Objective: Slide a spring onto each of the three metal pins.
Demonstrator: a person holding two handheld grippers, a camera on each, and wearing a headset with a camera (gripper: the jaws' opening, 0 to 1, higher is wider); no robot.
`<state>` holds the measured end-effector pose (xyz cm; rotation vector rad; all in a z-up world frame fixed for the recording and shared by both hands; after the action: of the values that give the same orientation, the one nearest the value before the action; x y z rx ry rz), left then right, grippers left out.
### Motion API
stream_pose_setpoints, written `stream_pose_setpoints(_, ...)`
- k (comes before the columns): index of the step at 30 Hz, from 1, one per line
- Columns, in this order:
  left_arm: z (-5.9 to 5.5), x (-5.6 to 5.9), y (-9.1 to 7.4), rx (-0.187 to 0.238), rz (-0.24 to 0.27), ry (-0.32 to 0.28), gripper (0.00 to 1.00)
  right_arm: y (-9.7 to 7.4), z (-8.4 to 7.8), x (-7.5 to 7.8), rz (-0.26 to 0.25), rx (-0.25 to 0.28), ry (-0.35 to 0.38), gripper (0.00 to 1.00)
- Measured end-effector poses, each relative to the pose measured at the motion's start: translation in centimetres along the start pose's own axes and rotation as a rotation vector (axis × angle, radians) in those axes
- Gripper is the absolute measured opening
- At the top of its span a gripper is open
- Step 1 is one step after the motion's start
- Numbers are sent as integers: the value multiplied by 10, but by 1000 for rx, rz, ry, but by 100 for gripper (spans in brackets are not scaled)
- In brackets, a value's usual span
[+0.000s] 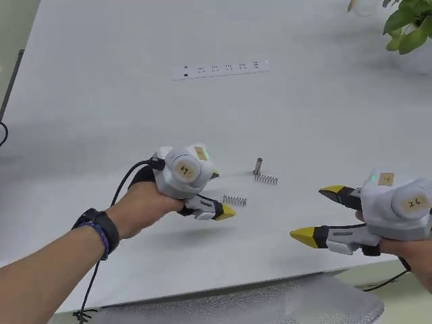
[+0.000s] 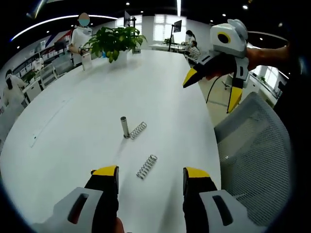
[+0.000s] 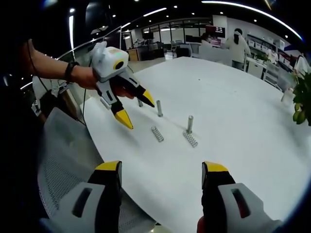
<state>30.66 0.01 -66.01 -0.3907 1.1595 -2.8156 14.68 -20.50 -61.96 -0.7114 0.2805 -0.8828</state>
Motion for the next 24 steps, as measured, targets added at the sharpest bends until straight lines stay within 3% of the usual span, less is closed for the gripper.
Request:
stream_pose_setpoints(9, -9, -3, 23, -43, -26, -15, 44, -2, -2, -2, -2, -4, 7, 65)
stream_pose_setpoints(24, -16, -7, 47, -102, -45, -21, 34, 0, -3, -4, 2, -8, 15, 65)
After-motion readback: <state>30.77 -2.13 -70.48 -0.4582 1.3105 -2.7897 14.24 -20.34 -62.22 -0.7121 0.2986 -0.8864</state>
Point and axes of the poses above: the centre of the closed fingertips' face, and the gripper's own axes: y roughly forward along the fingers, x roughly to its right, z roughly out of its top, the point moved 10 cm from there along -y, roughly backward along the fingers, and after that the axes turned 14 degrees about -y, right-handed, at the moved point
